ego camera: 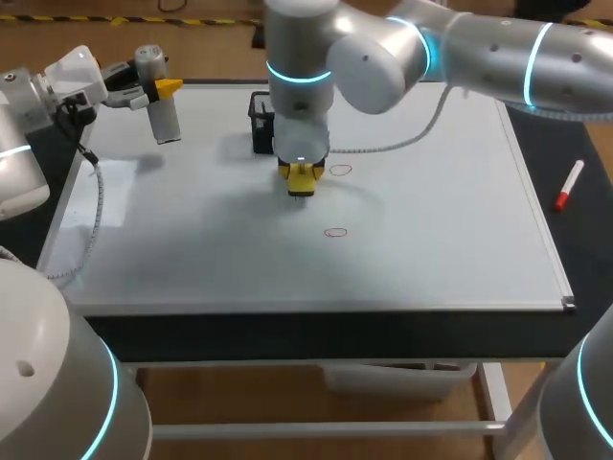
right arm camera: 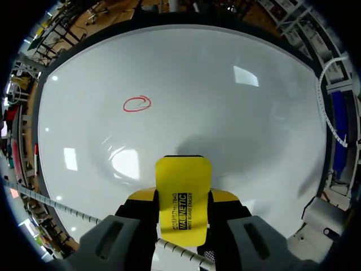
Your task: Pick up the inspection probe, press it on each red-marked spot on the whiteboard one by one, put down the probe, pick up the eraser, and wipe off all the red marks.
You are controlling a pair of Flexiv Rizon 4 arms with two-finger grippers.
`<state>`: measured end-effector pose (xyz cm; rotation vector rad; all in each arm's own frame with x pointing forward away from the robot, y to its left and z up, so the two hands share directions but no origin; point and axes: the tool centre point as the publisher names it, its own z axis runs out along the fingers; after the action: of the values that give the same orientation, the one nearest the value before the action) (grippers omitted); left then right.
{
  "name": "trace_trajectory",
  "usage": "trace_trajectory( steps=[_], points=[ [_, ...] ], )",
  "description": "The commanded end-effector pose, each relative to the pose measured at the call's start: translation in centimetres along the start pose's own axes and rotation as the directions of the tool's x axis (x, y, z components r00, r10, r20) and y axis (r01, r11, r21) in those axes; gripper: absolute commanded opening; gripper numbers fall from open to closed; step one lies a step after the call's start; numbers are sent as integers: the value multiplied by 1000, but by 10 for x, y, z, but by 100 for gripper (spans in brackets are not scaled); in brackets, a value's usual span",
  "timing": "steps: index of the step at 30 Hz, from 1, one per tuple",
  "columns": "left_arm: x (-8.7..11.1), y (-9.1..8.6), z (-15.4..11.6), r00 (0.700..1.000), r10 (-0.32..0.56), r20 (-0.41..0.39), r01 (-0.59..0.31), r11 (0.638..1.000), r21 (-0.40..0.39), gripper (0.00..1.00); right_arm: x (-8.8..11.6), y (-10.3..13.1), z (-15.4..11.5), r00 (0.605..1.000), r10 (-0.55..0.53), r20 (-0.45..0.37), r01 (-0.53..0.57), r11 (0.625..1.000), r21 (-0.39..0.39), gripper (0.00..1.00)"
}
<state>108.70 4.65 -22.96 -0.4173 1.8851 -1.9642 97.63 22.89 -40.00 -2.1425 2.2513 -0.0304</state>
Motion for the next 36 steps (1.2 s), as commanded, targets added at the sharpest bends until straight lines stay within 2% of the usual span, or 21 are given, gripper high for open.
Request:
trace_trajectory(
  steps=[1,10,16,25,36],
  points=[
    [1,-1,1,1000,3,4,-3,1000,1,0,8,-1,-3,1000,1,-1,-1,1000,3,0],
    [1,-1,1,1000,3,4,-3,1000,1,0,23,-10,-7,1000,12,-2,-12,1000,9,0],
    [1,-1,1,1000,3,4,-3,1000,1,0,44,-21,-9,998,57,-11,-57,998,14,0],
    [1,-1,1,1000,3,4,-3,1000,1,0,82,-39,-10,989,146,-20,-146,989,23,0],
    [1,-1,1,1000,3,4,-3,1000,1,0,141,-62,-12,957,290,1,-290,957,24,0]
  ],
)
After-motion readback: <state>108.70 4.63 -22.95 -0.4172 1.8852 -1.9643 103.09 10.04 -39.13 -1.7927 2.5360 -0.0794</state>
